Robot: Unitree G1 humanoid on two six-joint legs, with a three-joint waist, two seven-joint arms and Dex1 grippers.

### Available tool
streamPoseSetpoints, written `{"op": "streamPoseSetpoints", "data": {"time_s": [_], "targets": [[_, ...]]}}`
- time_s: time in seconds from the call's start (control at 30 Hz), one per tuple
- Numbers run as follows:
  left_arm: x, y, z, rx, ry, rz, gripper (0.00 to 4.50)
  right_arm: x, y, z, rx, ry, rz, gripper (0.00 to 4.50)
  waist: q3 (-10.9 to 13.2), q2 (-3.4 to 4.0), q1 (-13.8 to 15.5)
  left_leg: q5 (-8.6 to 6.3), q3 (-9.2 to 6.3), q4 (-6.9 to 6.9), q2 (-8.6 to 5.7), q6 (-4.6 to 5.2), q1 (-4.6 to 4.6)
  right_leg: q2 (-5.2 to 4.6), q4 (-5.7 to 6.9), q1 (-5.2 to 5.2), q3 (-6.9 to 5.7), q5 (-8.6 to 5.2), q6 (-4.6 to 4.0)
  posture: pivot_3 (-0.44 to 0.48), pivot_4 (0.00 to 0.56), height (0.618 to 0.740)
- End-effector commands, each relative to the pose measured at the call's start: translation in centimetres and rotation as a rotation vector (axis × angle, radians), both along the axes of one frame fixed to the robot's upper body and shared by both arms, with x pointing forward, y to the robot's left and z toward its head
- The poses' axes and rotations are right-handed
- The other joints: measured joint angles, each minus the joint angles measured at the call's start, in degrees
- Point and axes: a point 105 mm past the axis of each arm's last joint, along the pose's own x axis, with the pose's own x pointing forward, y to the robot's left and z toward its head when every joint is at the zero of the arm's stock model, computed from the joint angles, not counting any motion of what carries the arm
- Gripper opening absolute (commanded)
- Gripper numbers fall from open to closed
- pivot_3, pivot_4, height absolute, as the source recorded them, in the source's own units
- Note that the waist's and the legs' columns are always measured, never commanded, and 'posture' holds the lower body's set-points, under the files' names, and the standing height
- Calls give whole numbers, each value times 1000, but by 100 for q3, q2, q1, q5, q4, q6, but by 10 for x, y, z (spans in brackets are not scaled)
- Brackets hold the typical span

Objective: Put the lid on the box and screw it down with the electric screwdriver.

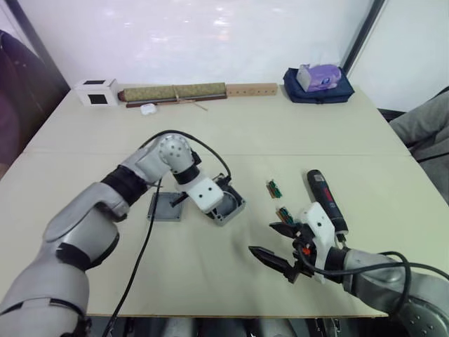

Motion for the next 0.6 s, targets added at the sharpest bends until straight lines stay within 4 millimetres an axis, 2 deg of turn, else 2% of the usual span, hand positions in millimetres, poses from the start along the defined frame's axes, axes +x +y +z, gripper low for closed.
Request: {"op": "streamPoseSetpoints", "data": {"time_s": [0.03,0.07,0.13,0.17,0.2,0.23,0.27,0.33,0.47,0.5,0.6], "targets": [[-3,-6,-2,-8,30,-40,68,-5,11,14,46,-59,23,4500,0,0,-1,0,0,0,0,0,0,-1,0,0,0,0,0,0,150,740],[-4,-6,-4,-6,40,-41,68,-5,12,15,50,-63,24,4500,0,0,-9,0,-1,0,0,0,0,-1,0,1,0,0,0,0,150,740],[-3,-5,-5,-2,32,-53,618,-5,12,16,46,-67,28,4500,0,0,-14,0,-1,0,2,0,0,1,1,-1,1,0,0,0,150,740],[-3,-5,-3,-11,33,-47,688,-4,11,17,43,-69,32,4500,0,0,-14,0,-1,0,3,0,0,1,1,-1,1,0,0,0,150,740],[0,-6,2,-32,29,-31,1223,-3,10,17,37,-72,39,4500,0,0,-14,0,-2,0,3,0,2,2,1,-1,1,0,0,0,150,740],[1,-7,5,-48,28,-19,1380,-2,9,18,33,-74,44,4500,0,0,-10,0,-2,0,3,0,2,3,1,-1,1,0,0,0,150,740],[4,-6,11,-67,29,8,1766,-2,9,19,28,-76,52,4500,0,0,-7,0,-2,0,3,0,2,3,1,-1,1,0,0,0,150,740],[6,-2,26,-103,47,70,1766,0,8,21,19,-82,68,4500,0,0,-10,0,-1,0,3,0,1,1,1,0,1,0,0,0,150,740],[1,21,69,-202,186,295,1766,4,9,35,8,-123,141,4500,4,1,-68,0,-2,-1,15,0,0,7,3,-5,2,0,0,0,150,740],[0,27,77,-226,215,344,1766,7,10,41,6,-151,156,4500,3,2,-75,0,-3,-2,18,0,1,10,3,-5,2,0,-1,0,150,740],[14,51,94,-367,159,601,1766,25,21,76,24,-303,205,4500,3,9,-73,0,-3,-1,23,0,8,10,8,-1,0,-1,-2,0,150,740]]}}
